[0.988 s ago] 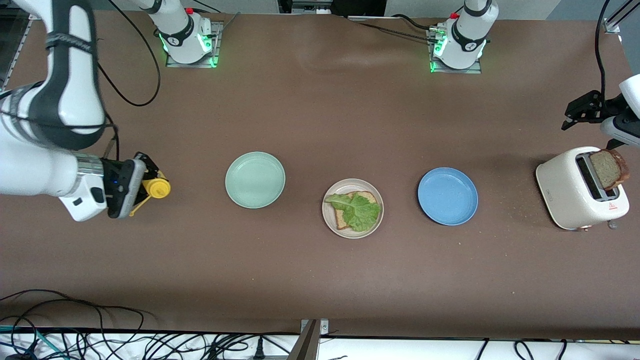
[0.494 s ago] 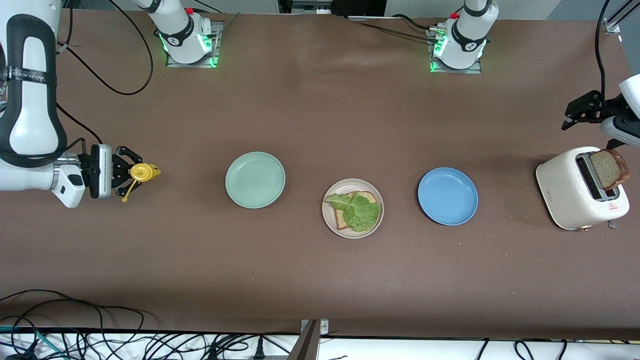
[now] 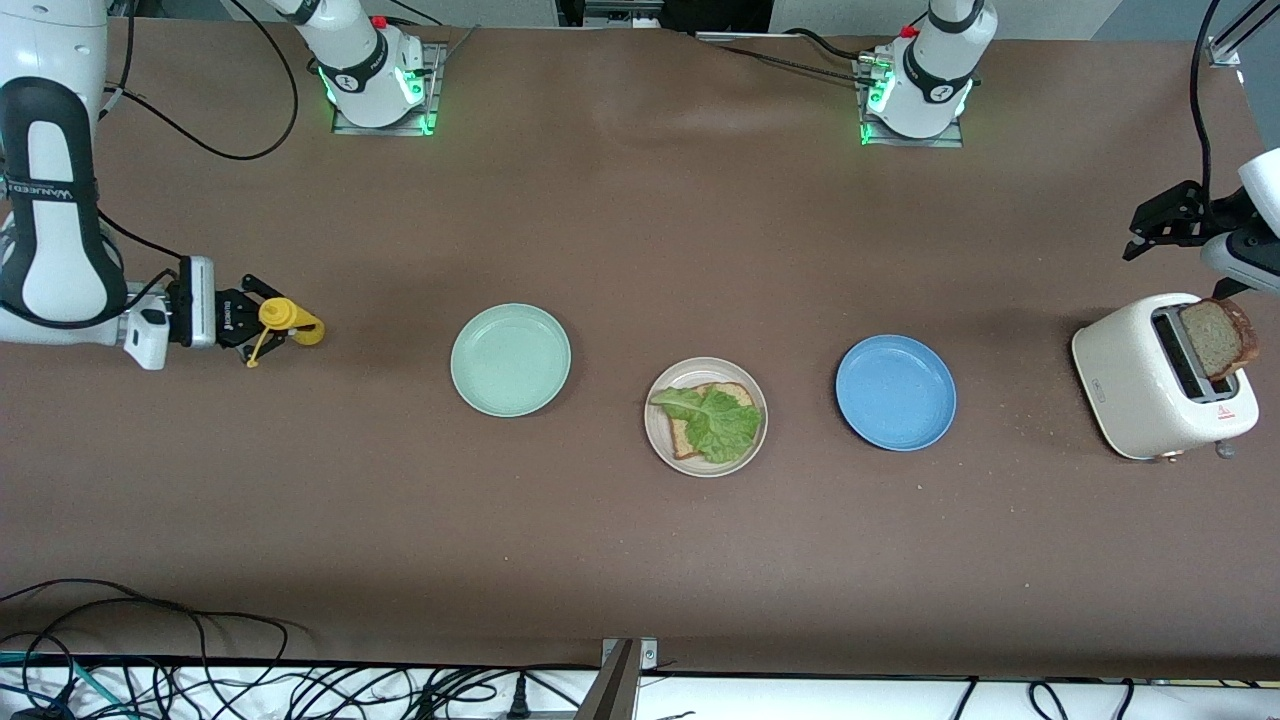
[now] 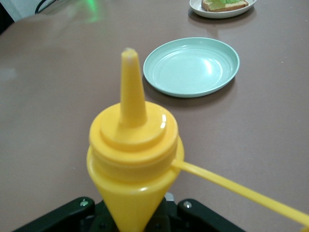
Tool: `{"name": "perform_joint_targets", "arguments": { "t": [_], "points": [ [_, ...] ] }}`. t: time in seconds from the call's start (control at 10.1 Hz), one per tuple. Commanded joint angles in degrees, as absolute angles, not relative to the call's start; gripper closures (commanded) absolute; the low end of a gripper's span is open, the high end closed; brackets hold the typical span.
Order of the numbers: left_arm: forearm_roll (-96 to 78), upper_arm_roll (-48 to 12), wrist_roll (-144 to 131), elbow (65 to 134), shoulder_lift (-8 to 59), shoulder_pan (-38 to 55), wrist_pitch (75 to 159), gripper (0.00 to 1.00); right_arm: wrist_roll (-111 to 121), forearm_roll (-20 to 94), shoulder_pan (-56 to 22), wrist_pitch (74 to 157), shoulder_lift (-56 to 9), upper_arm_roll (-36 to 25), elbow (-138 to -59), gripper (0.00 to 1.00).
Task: Make sandwich on beige plate with both arms
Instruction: 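Carry the bottle upright back to its spot with the right gripper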
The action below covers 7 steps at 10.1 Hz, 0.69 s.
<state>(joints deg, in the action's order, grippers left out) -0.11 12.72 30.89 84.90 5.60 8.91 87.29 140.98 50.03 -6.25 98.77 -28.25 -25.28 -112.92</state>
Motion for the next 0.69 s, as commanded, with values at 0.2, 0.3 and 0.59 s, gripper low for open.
{"name": "perform_joint_targets", "arguments": {
  "t": [0.2,0.3,0.59],
  "points": [
    [-1.1,12.9,32.2,83.9,5.8,8.8,86.3,0.0,152.6,56.0,-5.5,100.5,-31.9,-24.4,-115.3,1.0],
    [-1.1,12.9,32.2,83.9,5.8,8.8,86.3,0.0,152.7,56.1,-5.5,100.5,-32.5,-24.4,-115.2,1.0],
    [-1.1,12.9,32.2,83.9,5.8,8.8,86.3,0.0,152.8,56.6,-5.4,100.5,-32.9,-24.4,-115.2,1.0]
  ]
}}
